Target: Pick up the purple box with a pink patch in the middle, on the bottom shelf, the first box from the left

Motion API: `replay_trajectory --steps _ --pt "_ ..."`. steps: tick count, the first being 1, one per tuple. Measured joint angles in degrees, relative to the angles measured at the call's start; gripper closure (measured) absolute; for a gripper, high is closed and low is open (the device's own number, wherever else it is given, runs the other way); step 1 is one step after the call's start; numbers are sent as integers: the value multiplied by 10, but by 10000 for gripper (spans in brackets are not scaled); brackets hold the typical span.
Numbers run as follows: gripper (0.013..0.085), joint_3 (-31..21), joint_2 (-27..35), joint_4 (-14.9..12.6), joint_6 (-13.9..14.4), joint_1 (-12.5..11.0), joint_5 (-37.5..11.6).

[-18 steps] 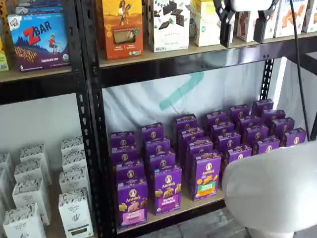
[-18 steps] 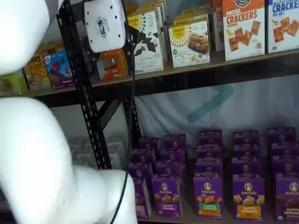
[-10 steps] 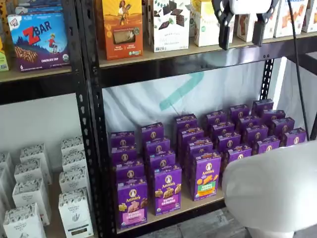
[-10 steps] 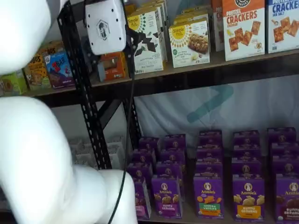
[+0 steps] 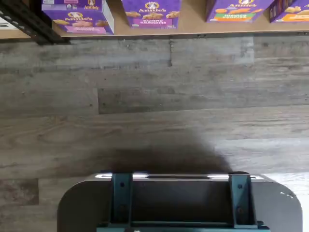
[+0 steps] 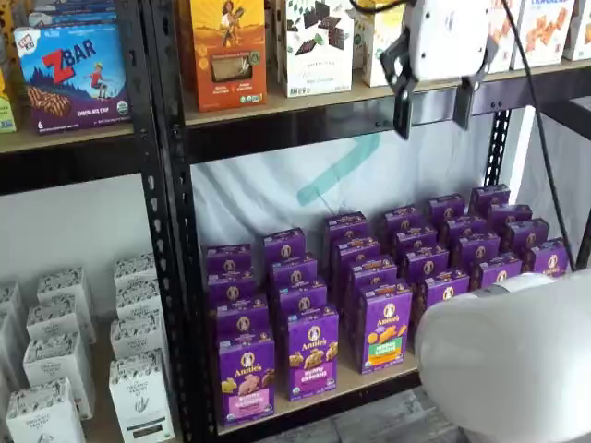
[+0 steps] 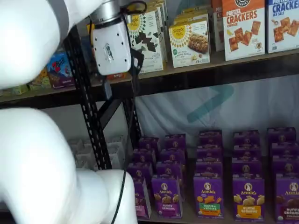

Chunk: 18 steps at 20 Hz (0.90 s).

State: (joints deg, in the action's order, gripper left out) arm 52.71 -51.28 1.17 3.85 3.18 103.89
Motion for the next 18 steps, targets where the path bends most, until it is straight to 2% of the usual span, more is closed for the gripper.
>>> replay_trajectory --steps 6,13,18 --pt "130 -84 -12 11 15 14 -74" --pt "130 -171 -4 15 58 61 -170" --pt "130 -227 22 28 84 92 -250"
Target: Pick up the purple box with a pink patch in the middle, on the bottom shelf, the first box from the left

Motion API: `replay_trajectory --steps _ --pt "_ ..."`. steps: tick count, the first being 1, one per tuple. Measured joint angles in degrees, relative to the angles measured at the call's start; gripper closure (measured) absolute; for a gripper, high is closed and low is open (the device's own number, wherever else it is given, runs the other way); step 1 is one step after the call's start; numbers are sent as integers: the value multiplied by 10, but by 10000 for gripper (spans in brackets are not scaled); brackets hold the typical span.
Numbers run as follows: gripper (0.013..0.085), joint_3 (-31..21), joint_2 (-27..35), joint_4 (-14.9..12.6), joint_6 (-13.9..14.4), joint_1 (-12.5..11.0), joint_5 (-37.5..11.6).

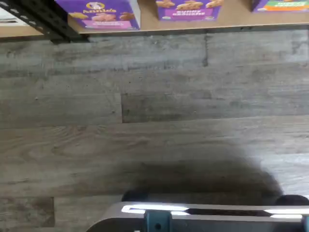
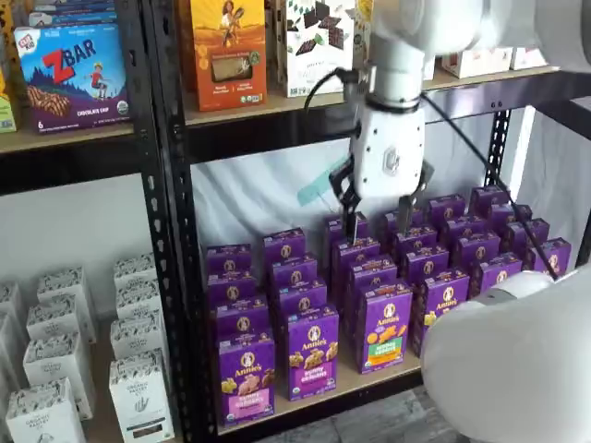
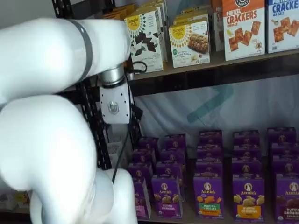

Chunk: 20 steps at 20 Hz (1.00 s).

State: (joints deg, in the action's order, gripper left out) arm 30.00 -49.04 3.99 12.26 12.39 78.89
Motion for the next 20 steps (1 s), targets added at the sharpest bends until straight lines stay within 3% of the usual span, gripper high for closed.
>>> replay_trajectory --steps 9,14,20 --pt "130 -70 105 -15 52 55 -184" --pt "130 -80 203 0 49 66 -281" --pt "130 -79 310 -4 48 68 -383"
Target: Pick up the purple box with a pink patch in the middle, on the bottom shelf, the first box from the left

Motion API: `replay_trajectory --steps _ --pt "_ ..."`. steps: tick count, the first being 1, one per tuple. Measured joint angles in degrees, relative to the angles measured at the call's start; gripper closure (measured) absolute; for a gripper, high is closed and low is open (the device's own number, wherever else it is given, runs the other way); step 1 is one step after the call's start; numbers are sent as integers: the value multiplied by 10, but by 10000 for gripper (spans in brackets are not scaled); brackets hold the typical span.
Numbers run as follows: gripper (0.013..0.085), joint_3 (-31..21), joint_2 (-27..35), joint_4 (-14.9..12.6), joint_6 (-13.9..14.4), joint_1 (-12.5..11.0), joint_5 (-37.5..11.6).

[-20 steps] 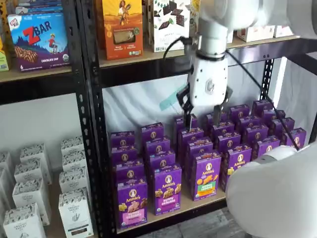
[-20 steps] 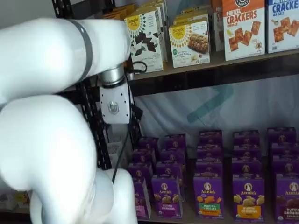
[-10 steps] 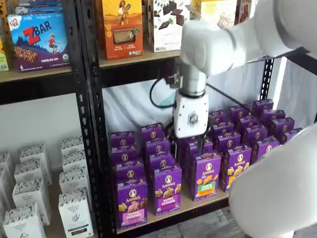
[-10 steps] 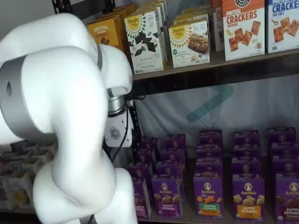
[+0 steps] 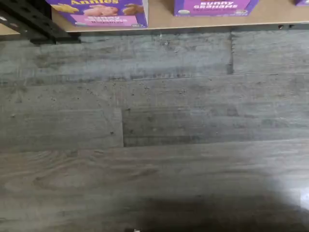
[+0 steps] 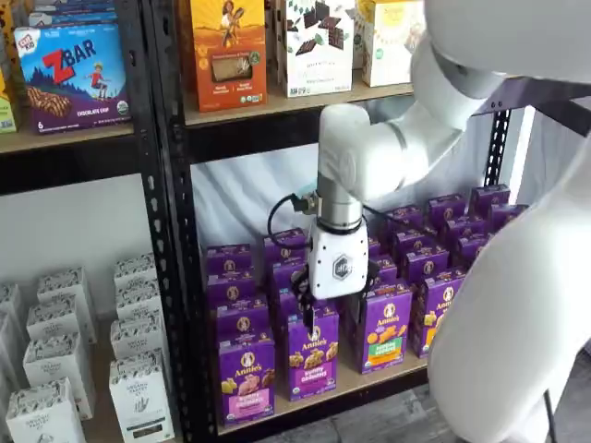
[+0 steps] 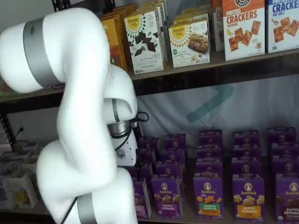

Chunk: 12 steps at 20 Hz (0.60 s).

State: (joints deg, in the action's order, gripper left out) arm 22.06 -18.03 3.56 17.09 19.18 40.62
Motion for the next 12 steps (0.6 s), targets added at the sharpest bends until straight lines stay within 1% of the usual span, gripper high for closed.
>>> replay_trajectory --steps 2,3,4,5,6,9,12 --pt "130 3 33 8 -9 -1 -30" --pt "130 6 49 6 -7 0 -42" --pt "130 7 62 -4 2 1 -55" --pt "130 8 79 -25 21 3 -80" --pt "130 8 92 -37 31 4 -99" --pt "130 23 137 -49 45 8 -129" --pt "130 39 181 -73 72 13 -155"
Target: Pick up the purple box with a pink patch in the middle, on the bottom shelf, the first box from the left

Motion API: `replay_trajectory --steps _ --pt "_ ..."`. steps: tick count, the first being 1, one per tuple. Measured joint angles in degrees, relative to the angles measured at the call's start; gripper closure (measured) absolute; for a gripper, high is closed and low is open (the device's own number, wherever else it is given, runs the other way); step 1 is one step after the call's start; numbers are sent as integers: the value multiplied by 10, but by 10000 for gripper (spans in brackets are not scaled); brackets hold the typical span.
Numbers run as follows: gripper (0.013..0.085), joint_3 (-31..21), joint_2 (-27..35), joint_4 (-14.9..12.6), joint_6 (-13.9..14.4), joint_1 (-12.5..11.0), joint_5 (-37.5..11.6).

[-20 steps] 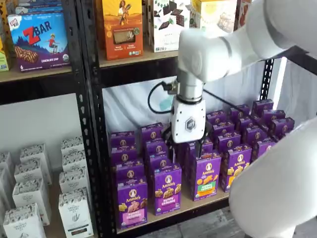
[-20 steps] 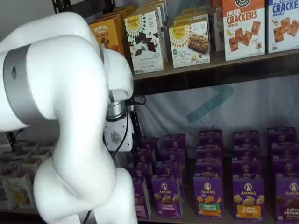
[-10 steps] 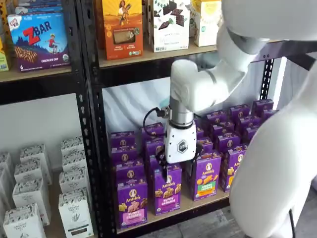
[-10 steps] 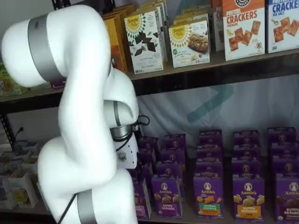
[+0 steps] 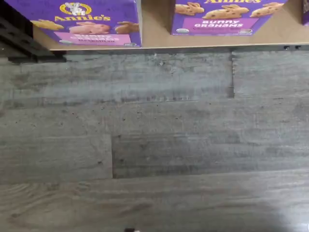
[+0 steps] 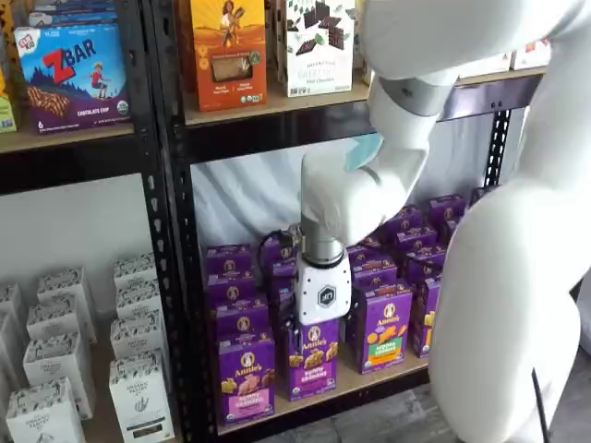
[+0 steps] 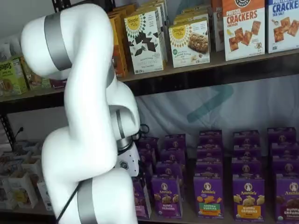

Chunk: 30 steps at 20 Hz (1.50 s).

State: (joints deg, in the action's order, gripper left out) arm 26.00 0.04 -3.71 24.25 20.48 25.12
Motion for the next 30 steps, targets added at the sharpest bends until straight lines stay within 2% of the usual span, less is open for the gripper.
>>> replay_trajectory --steps 3,6,10,14,16,17,24,30 --pt "130 19 39 -9 14 6 -23" --pt "130 41 75 -5 17 12 -45" --pt "130 74 114 29 -6 22 -59" --pt "130 116 158 86 -50 31 -69" --pt "130 138 179 96 -58 34 -79" --pt "130 152 191 95 -57 35 -83" --pt "130 245 257 33 -2 29 -49" --pt "130 304 304 21 4 24 -27"
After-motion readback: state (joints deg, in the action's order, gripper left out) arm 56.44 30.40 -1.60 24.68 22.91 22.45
